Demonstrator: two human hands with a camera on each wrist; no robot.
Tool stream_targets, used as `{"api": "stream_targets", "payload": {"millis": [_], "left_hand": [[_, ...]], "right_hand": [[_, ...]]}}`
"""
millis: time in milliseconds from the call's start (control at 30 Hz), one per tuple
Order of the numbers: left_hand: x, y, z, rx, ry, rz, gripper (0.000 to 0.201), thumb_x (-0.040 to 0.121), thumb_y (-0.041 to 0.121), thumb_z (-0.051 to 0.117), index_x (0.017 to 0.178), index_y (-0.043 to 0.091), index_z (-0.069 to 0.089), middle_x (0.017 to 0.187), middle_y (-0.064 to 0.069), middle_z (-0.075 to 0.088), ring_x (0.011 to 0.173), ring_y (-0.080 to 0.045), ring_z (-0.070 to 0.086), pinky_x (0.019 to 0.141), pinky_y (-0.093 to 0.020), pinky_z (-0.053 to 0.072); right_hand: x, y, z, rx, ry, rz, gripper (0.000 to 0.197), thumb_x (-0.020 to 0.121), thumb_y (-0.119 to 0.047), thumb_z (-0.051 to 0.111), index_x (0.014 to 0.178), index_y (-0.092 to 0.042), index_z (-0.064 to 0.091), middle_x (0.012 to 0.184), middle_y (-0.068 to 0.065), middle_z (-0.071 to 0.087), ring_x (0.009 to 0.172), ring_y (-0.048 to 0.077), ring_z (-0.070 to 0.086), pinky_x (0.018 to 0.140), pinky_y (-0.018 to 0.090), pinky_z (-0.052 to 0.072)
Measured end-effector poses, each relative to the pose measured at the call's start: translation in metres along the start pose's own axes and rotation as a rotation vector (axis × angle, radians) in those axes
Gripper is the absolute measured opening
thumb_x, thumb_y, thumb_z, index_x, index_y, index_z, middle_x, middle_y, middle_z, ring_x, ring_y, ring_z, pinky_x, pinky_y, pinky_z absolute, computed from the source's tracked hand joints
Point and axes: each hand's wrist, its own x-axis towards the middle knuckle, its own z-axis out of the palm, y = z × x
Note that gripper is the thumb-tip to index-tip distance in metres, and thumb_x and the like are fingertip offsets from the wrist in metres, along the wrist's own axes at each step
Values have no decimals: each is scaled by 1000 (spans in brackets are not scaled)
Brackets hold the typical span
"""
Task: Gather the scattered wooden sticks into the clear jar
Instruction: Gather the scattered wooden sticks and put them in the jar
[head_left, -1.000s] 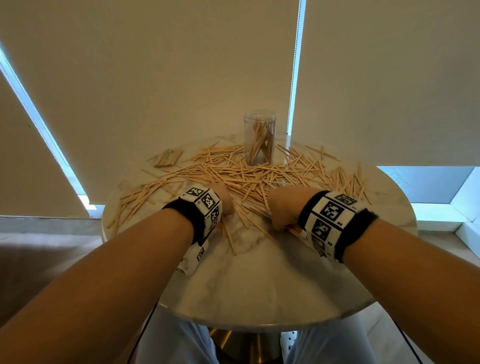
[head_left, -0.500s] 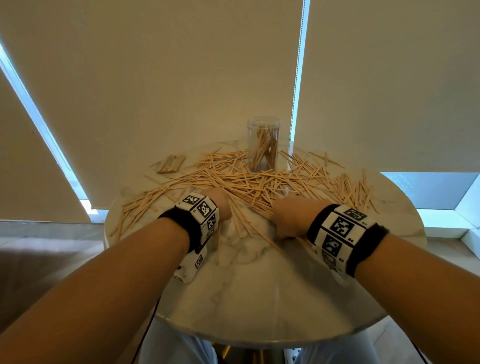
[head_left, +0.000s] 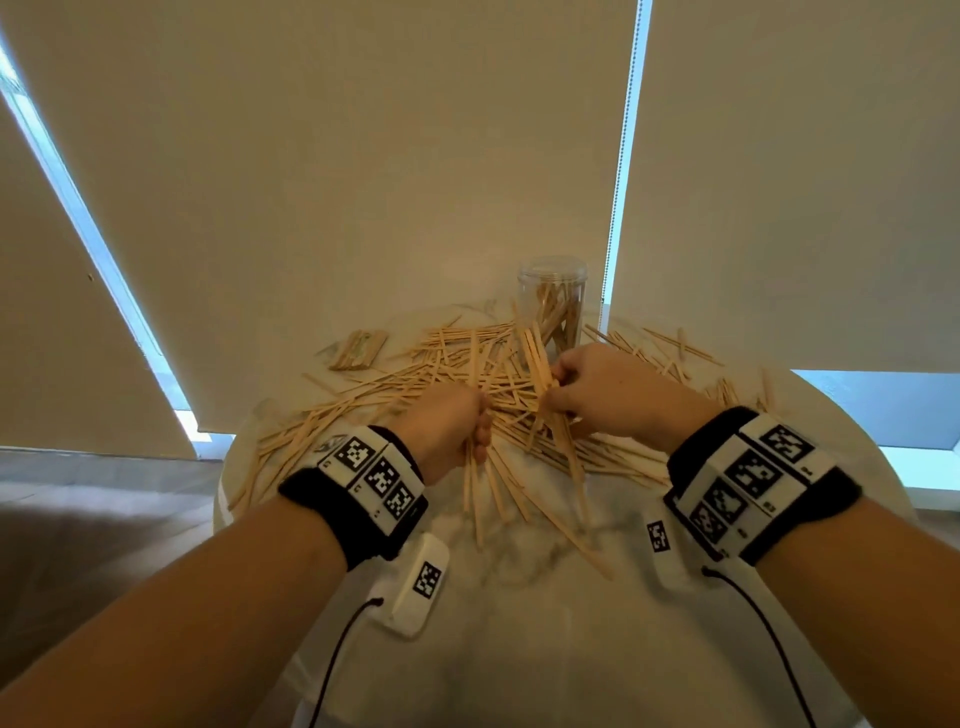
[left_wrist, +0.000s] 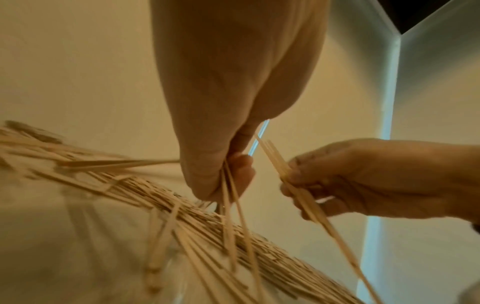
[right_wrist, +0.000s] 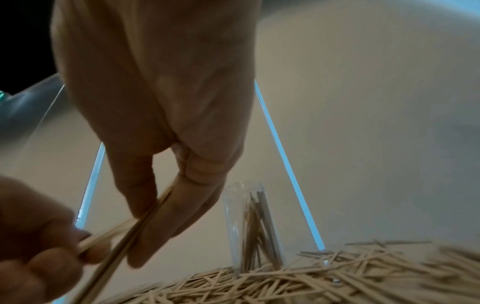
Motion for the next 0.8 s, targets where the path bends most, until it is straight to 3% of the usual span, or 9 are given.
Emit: {"api": "stream_targets", "payload": {"millis": [67,133,200,367,433,500,600,733,800], "left_hand": [[3,4,11,-42,-28,32,24,109,24,38,92,13,52,62,0,40,50,-12,38,45,-25,32],[8,5,20,22,-100,82,49,106,56,36,95,12,57,64,-2,43,52,-12,38,47,-26,32],[18,4,25,135,-91,164,66,101,67,31,101,9,62,67,-4,50,53,-14,41,50,-27,35],[39,3,23,104,73,237,60,101,58,34,128,10,57,90,-15,61,64,-19,51,58,-32,42],[44,5,20,93,134,251,58,95,58,36,121,11,60,106,-20,68,76,-27,61,60,-38,51],[49,7,16,75,184,283,51,97,54,36,102,10,62,95,-14,71,82,-32,66,77,-49,58],[49,14,9,-32,257,269,41,110,38,33,91,12,59,95,-7,75,97,-28,70,88,-45,56],[33,17,14,-16,119,298,36,112,35,29,127,13,53,102,-8,77,95,-24,73,80,-41,62],[24,14,23,38,39,364,33,112,34,30,114,12,54,101,-9,76,83,-20,73,73,-35,61]], "right_hand": [[7,-4,7,58,24,-32,21,86,-16,69,96,2,64,86,17,72,75,29,73,69,48,62],[12,-8,13,106,10,-82,15,86,-14,65,94,-2,66,83,15,73,75,30,73,70,49,61],[17,-10,18,87,38,-131,10,87,-12,61,91,-12,70,79,7,74,72,23,73,69,45,62],[21,-10,18,82,69,-159,10,88,-18,69,86,-21,78,76,5,74,75,30,71,72,50,59],[20,-12,19,126,39,-147,9,85,-14,74,92,-18,75,78,8,74,77,31,71,73,50,59],[22,-13,21,96,71,-142,15,82,-12,77,91,-20,68,78,3,73,72,23,72,70,43,62],[24,-14,16,-70,205,-160,12,83,-18,76,87,-26,67,79,-8,70,73,6,68,69,28,58],[28,-18,-2,106,372,-195,10,88,-16,71,87,-25,68,76,-9,71,71,5,69,68,26,59],[31,-24,-5,173,399,-215,8,88,-16,71,87,-23,68,75,-5,72,70,11,71,70,33,62]]}}
